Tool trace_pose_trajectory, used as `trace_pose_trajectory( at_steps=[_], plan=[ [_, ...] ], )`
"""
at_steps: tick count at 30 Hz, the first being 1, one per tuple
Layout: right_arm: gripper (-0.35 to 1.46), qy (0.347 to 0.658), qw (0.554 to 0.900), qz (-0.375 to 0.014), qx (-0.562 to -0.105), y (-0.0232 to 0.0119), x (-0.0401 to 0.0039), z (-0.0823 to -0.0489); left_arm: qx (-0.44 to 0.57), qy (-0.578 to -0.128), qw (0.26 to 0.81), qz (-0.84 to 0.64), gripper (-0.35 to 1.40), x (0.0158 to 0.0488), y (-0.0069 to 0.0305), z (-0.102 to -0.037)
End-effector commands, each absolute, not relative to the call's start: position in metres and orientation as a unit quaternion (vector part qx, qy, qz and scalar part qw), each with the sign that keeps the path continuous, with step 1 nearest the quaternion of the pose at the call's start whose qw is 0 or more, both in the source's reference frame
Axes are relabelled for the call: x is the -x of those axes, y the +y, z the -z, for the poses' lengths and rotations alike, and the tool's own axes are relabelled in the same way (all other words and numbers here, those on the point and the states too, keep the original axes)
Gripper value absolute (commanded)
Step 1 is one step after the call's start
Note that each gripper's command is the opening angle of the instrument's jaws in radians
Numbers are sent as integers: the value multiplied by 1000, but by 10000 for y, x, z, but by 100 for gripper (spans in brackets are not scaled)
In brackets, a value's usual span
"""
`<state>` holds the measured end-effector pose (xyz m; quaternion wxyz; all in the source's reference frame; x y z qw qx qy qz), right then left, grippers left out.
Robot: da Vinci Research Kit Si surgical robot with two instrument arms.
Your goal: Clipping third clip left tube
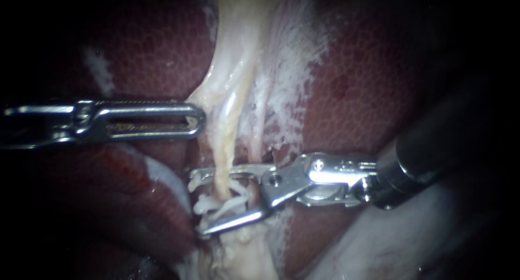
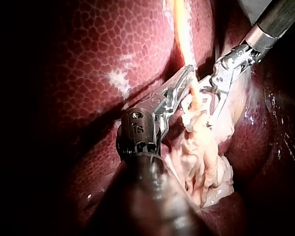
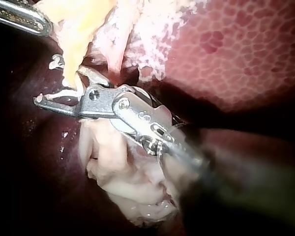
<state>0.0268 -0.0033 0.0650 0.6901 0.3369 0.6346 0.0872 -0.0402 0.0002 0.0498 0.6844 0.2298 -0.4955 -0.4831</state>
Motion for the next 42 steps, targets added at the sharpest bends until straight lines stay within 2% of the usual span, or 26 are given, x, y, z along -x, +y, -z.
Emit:
trace_pose_trajectory(
  at_steps=[1, 11, 21, 22, 23, 26, 42],
  plan=[
    [58, 635, 690, -88, -337, -29, -266, -648, -230, -495, 684, 483, -35, 402, 2, -498],
    [54, 635, 683, -98, -348, 14, -250, -620, -230, -495, 684, 483, -35, 402, 2, -498],
    [51, 635, 683, -100, -345, 22, -250, -617, -230, -495, 684, 483, -35, 402, 2, -498],
    [44, 635, 683, -100, -346, 22, -249, -617, -230, -495, 684, 483, -35, 402, 2, -498],
    [30, 635, 683, -101, -348, 22, -248, -618, -230, -495, 684, 483, -35, 402, 2, -498],
    [-35, 618, 674, -138, -381, 23, -243, -621, -230, -495, 684, 483, -35, 402, 2, -498],
    [-35, 618, 675, -137, -380, 26, -241, -632, -230, -496, 685, 483, -35, 402, 3, -499]
  ],
)
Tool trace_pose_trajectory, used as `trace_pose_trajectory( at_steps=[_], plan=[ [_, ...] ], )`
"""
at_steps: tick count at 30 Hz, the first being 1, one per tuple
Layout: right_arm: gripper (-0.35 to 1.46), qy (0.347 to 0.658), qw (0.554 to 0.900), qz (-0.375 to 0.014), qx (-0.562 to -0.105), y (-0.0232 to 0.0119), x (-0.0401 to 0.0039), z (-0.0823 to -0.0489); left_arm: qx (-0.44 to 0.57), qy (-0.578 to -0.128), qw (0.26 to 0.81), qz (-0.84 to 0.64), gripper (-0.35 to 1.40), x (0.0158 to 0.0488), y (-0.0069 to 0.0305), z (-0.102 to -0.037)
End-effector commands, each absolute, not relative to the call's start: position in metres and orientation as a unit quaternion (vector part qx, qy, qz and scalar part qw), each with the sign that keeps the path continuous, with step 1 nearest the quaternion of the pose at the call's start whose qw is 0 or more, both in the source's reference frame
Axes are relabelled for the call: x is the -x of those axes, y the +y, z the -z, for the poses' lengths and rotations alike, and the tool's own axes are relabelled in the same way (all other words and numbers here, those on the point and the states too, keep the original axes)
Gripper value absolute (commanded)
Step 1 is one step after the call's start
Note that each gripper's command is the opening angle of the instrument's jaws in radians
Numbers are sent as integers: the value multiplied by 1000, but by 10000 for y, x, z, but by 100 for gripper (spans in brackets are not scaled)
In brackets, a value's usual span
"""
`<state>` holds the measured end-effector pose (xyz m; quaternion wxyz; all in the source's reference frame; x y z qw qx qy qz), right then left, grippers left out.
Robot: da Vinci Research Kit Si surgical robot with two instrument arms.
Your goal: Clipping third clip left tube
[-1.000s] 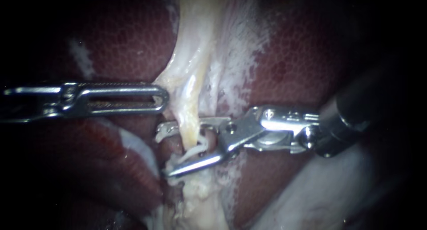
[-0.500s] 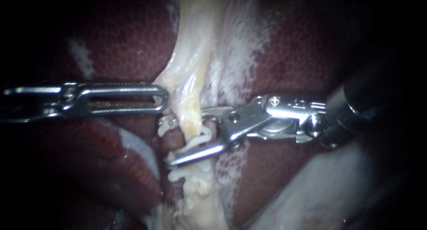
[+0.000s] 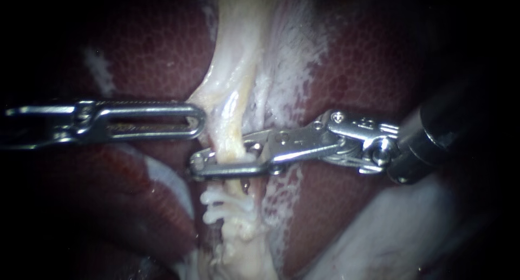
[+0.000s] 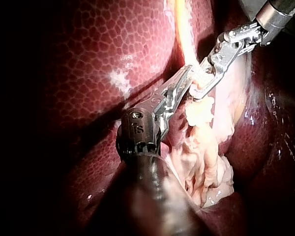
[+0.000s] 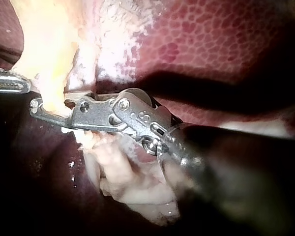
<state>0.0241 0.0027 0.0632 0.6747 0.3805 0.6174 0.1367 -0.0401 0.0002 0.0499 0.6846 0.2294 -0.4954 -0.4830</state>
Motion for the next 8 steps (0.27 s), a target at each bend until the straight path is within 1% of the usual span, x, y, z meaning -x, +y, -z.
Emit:
trace_pose_trajectory(
  at_steps=[1, 8],
  plan=[
    [-35, 618, 675, -136, -380, 26, -241, -632, -230, -496, 685, 483, -35, 402, 3, -499],
    [-35, 618, 675, -135, -380, 23, -242, -634, -230, -496, 685, 483, -35, 402, 3, -500]
  ],
)
